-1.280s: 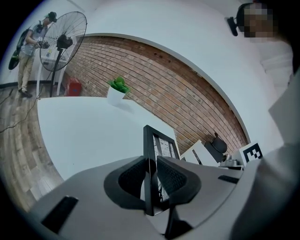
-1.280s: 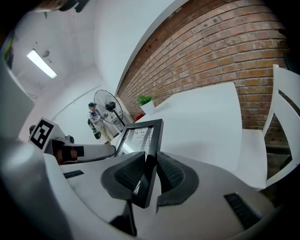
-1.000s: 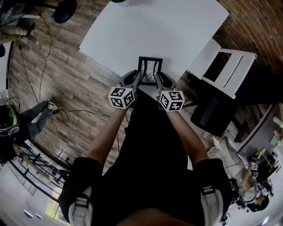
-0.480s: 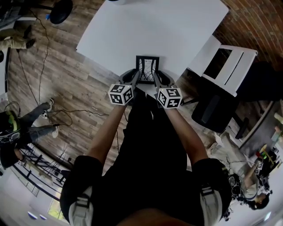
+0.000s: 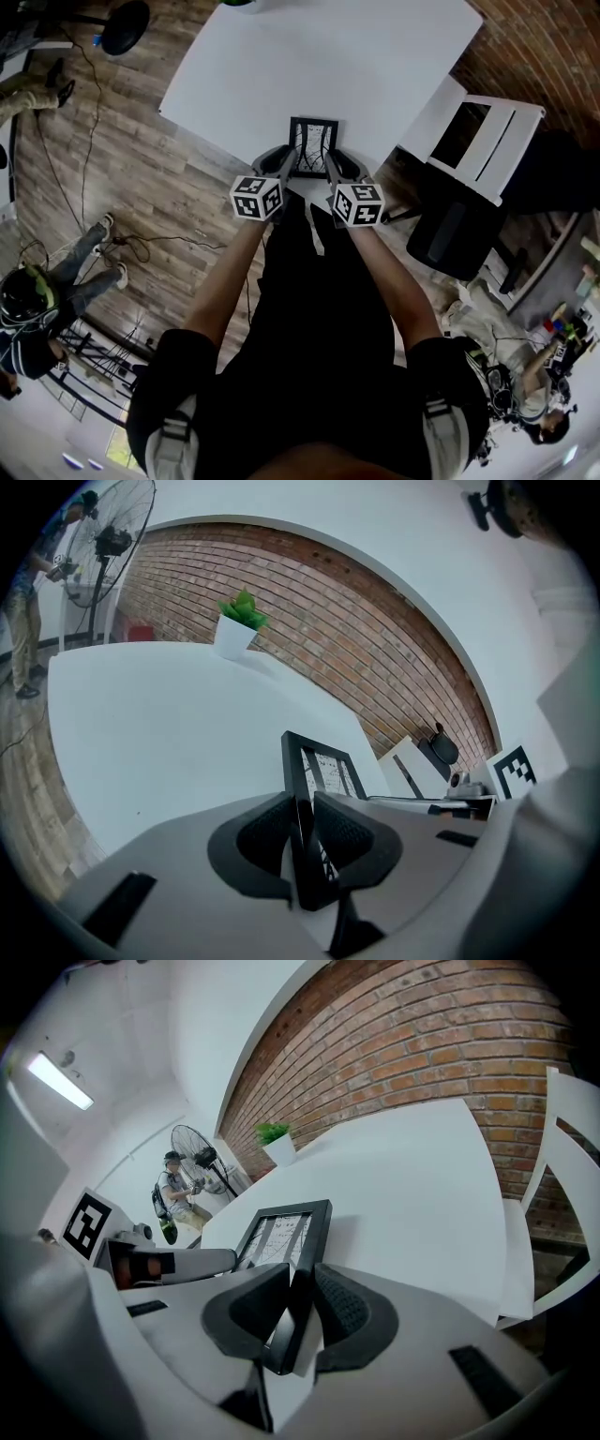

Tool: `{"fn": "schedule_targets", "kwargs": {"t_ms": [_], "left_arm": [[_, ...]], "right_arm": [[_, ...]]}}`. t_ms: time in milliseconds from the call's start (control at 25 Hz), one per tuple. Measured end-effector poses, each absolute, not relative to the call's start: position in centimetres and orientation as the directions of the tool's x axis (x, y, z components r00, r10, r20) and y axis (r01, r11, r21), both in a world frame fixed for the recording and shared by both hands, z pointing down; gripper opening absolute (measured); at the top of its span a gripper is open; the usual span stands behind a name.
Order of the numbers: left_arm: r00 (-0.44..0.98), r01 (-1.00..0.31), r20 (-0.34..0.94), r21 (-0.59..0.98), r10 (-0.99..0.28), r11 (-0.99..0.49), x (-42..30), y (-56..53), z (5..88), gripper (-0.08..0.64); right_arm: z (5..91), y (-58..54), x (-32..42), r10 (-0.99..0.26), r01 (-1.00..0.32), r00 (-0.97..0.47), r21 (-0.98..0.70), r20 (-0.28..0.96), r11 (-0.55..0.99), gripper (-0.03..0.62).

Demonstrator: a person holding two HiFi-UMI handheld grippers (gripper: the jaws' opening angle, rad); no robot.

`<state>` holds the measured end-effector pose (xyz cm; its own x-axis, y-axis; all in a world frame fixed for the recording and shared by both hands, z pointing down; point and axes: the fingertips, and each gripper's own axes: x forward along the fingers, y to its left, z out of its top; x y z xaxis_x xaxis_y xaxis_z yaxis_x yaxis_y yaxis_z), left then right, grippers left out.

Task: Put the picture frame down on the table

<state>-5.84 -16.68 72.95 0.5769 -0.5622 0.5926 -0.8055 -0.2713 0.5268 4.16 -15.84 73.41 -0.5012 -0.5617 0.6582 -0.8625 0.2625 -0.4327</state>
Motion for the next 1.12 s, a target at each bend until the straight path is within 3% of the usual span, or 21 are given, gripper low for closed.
{"fn": "schedule_targets", "kwargs": {"t_ms": [1120], "left_arm": [[0.565,-0.821,0.676,0.517,-0.472,-0.242,-5.8,-17.8,74.1,0.077]], "right_arm": [[74.4,-16.7,4.1,-0.513,-0.878,-0.467,-0.445,0.720,0.175,0.083]]}}
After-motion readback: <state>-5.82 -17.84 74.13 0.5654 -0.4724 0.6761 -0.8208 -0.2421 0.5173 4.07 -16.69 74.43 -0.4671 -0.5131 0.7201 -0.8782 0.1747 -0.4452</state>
